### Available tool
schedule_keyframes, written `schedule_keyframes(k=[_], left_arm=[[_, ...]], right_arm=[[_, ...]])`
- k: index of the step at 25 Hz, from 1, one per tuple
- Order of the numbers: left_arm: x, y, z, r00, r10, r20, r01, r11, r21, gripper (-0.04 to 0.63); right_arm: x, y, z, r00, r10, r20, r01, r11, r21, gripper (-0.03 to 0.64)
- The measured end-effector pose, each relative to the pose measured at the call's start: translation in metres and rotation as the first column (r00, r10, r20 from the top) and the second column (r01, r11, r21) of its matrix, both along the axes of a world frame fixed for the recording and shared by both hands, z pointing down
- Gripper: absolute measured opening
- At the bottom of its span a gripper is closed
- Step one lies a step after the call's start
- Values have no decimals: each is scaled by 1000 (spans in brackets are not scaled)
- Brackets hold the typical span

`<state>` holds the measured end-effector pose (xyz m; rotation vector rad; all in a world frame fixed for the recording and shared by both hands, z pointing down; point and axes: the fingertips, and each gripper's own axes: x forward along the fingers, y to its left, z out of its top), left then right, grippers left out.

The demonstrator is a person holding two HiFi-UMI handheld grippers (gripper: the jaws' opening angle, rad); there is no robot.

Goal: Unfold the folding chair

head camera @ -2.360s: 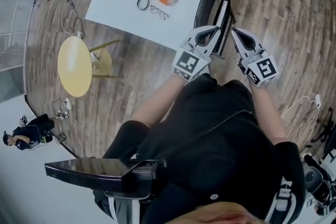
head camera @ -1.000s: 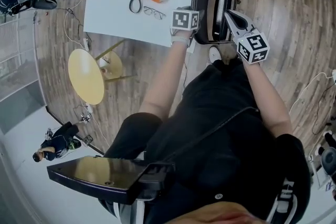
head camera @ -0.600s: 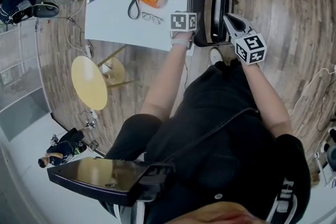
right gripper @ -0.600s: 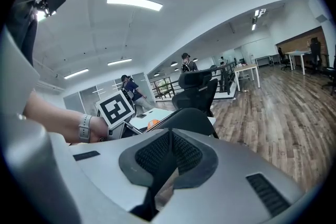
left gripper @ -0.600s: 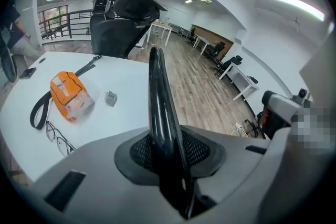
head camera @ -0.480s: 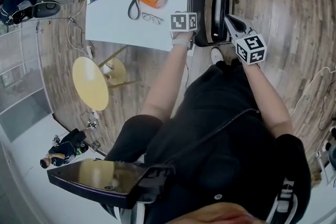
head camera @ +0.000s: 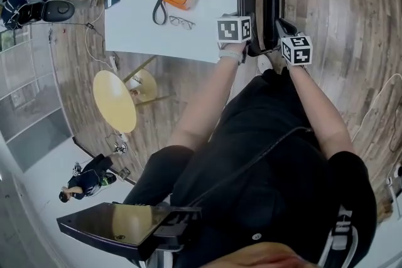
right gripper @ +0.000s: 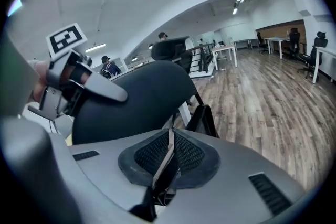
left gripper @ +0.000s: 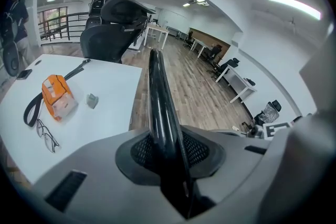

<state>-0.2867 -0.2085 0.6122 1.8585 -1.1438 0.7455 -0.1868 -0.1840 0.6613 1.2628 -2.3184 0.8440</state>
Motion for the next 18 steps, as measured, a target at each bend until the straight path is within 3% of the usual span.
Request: schedule_keyframes(k=[4, 8, 14, 18], left_arm=[[12, 2, -2, 1000, -10, 11, 10, 1000, 3, 84], [24, 4, -4, 1000, -1, 18, 0, 1000, 15, 84], [45, 4, -9, 1000, 19, 20, -19, 999, 30, 87], [59, 6, -11, 999, 39, 27, -40, 998, 41, 94]], right_arm=[[4, 5, 43, 1000, 14, -28, -17, 995, -98, 26], [4, 9, 71, 998, 4, -56, -13, 987, -160, 83], [0, 1, 99, 996, 27, -89, -46, 976, -213, 227], [1, 3, 111, 987, 40, -153, -74, 972, -222, 241]])
